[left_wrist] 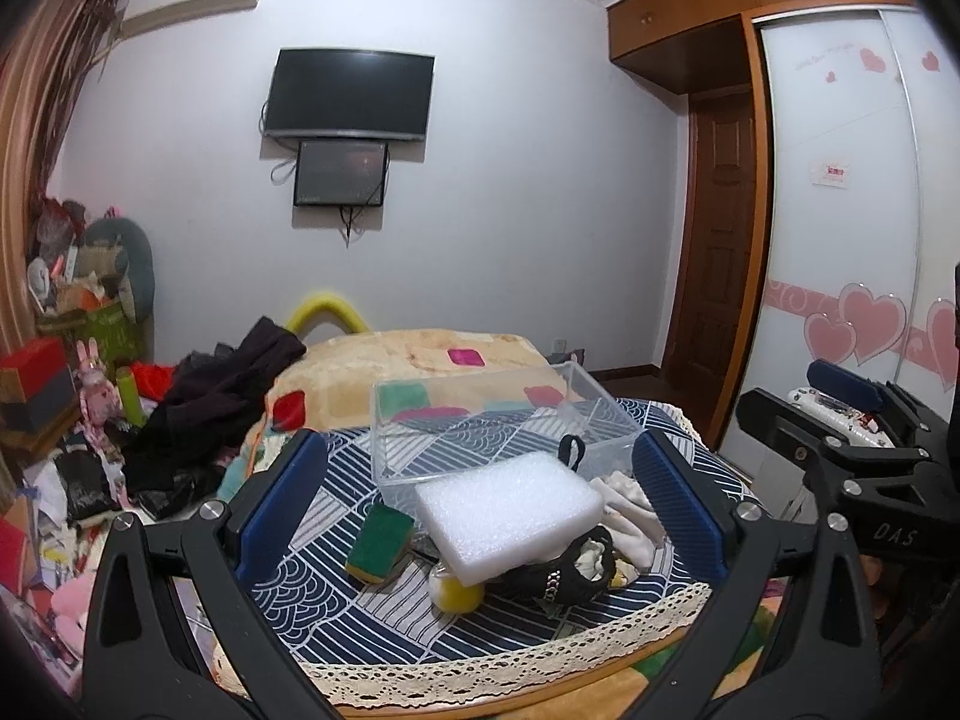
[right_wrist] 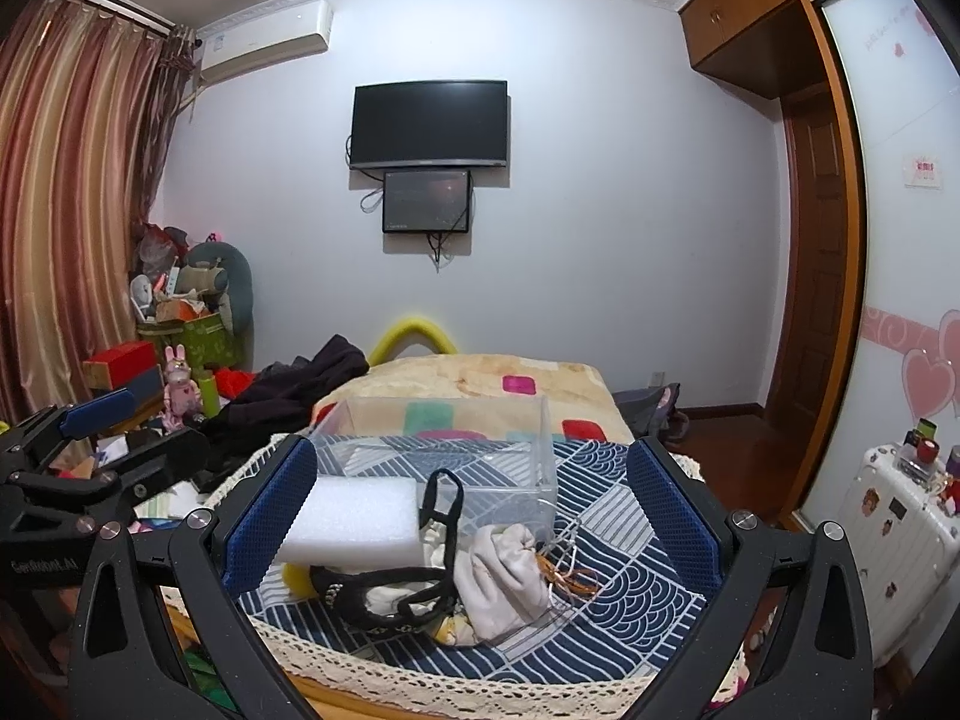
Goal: Organize soft objects
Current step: 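Grasp the green-yellow sponge with the left tool while the right tool grasps the white pouch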
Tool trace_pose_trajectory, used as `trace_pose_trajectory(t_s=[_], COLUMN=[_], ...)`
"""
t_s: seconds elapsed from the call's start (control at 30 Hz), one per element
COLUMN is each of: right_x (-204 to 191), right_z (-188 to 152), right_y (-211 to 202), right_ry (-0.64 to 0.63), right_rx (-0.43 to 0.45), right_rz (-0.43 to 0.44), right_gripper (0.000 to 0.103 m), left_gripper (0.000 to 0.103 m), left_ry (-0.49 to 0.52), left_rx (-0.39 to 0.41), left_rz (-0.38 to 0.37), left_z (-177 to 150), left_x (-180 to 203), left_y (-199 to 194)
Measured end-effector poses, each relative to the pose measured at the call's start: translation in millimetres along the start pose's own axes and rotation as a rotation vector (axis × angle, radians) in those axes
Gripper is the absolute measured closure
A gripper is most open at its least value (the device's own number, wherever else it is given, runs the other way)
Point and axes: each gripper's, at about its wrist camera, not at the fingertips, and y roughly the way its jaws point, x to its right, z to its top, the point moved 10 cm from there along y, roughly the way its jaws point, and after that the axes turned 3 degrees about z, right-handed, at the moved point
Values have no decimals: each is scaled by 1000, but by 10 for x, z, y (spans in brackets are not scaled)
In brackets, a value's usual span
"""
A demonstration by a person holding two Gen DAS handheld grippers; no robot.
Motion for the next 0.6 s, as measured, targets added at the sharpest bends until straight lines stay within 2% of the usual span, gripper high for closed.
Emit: trace_pose_trajectory(t_s=[0.1, 0.17, 0.23, 0.37, 0.43, 0.6], right_x=[56, 100, 158, 254, 308, 457], right_z=[-64, -119, -182, -327, -415, -644], right_y=[84, 129, 208, 362, 438, 610], right_ry=[12, 23, 39, 62, 73, 104], right_rx=[-17, -32, -55, -109, -138, -218], right_rz=[-1, -3, -5, -5, -8, -20], right_gripper=[0, 2, 11, 19, 27, 42], left_gripper=[18, 22, 26, 31, 39, 49], left_ry=[-47, -76, -98, -112, -116, -138], left_rx=[-49, -88, -117, -181, -207, -297], left_rz=[-12, -9, 5, 51, 68, 95], left_z=[-75, -147, -233, -436, -530, -790], left_x=[-149, -254, -371, -580, -668, -887], left_y=[130, 243, 350, 597, 698, 988])
